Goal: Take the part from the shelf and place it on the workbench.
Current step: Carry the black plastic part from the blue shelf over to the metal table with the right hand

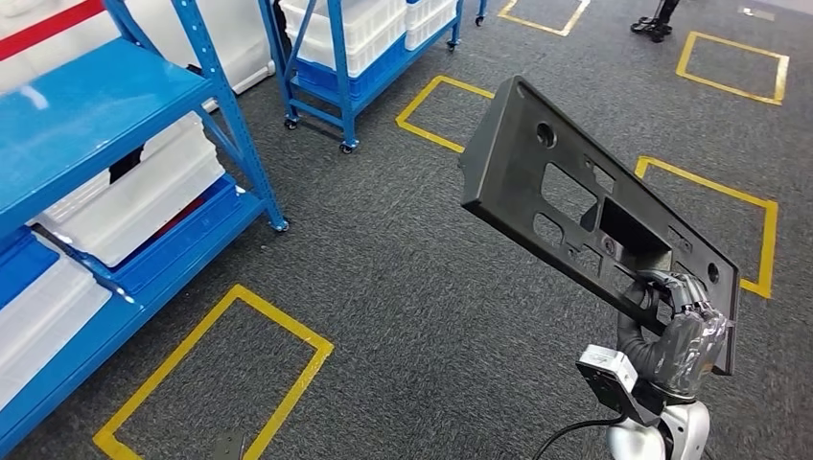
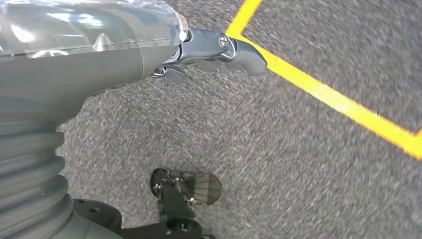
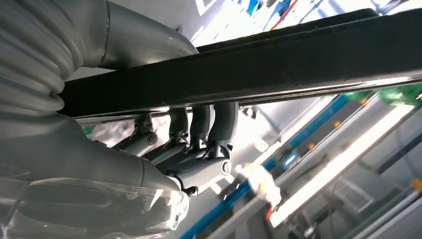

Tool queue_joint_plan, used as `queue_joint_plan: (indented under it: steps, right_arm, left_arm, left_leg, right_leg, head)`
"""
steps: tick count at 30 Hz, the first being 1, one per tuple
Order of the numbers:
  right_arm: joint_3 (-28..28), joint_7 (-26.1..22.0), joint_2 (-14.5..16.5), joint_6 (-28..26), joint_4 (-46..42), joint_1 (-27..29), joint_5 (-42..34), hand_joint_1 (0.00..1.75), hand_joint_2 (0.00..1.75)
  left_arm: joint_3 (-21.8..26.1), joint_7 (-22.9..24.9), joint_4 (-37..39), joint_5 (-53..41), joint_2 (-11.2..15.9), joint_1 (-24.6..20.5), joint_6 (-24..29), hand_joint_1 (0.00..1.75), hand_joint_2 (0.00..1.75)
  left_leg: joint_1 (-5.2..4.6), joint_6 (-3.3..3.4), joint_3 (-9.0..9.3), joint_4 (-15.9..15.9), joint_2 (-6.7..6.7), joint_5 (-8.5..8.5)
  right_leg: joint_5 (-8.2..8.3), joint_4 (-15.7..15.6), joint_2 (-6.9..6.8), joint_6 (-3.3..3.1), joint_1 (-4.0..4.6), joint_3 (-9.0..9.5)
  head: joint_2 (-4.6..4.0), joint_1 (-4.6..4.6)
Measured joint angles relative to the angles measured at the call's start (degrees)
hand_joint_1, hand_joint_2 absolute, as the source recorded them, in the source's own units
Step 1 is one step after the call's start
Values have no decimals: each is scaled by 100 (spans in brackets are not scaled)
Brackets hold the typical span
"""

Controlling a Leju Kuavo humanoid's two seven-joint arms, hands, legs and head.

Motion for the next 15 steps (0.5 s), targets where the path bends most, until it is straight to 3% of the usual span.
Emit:
queue_joint_plan:
  steps: [1,3,5,7,8,10,12,13,14,15]
  right_arm:
    - [-59,-21,11,0,-20,-6,34,175,175]
    - [-145,-18,27,1,-80,-41,132,175,175]
    - [-205,18,33,2,-149,-92,237,175,175]
    - [-296,36,33,1,-222,-121,294,175,175]
    - [-362,24,33,1,-263,-132,305,175,175]
    - [-485,-9,33,-1,-338,-197,315,175,175]
    - [-571,-25,30,-1,-380,-282,320,175,175]
    - [-600,-27,28,0,-385,-307,320,175,175]
    - [-629,-28,27,0,-389,-316,320,175,175]
    - [-656,-29,27,0,-392,-321,338,175,175]
  left_arm:
    - [0,12,0,-6,-3,-6,-1,0,175]
    - [0,23,0,-7,-11,-16,-2,0,175]
    - [0,31,0,-5,-14,-28,-2,0,175]
    - [0,41,0,2,-14,-48,-2,0,175]
    - [0,46,0,6,-14,-61,-2,0,175]
    - [0,52,0,13,-13,-77,-1,0,175]
    - [0,60,0,22,-12,-69,0,0,175]
    - [1,64,0,28,-11,-61,1,0,175]
    - [1,68,0,33,-11,-56,1,0,175]
    - [2,71,0,36,-11,-54,1,0,175]
  left_leg:
    - [-1,-8,6,1,79,-8]
    - [-19,-46,25,11,215,-36]
    - [-55,-100,41,26,334,-69]
    - [-72,-150,56,32,454,-92]
    - [-61,-180,55,58,445,-126]
    - [-32,-233,-59,365,195,-351]
    - [-16,-256,-388,1117,-128,-748]
    - [-15,-259,-572,1516,-193,-902]
    - [-16,-254,-696,1764,-217,-949]
    - [-16,-240,-725,1794,-228,-878]
  right_leg:
    - [157,-279,-47,-3,1,166]
    - [451,-1098,-294,-32,36,630]
    - [536,-1546,-450,-97,85,851]
    - [534,-1582,-345,-166,104,831]
    - [546,-1592,-281,-197,98,826]
    - [576,-1615,-146,-272,72,823]
    - [595,-1617,2,-323,65,815]
    - [600,-1613,85,-335,72,811]
    - [602,-1607,174,-339,79,808]
    - [603,-1597,264,-340,85,808]
  head:
    - [0,0]
    - [-1,0]
    - [-2,-2]
    - [-2,-3]
    - [-1,-3]
    - [-1,-3]
    - [0,-3]
    - [0,-3]
    - [-1,-3]
    - [-1,-2]
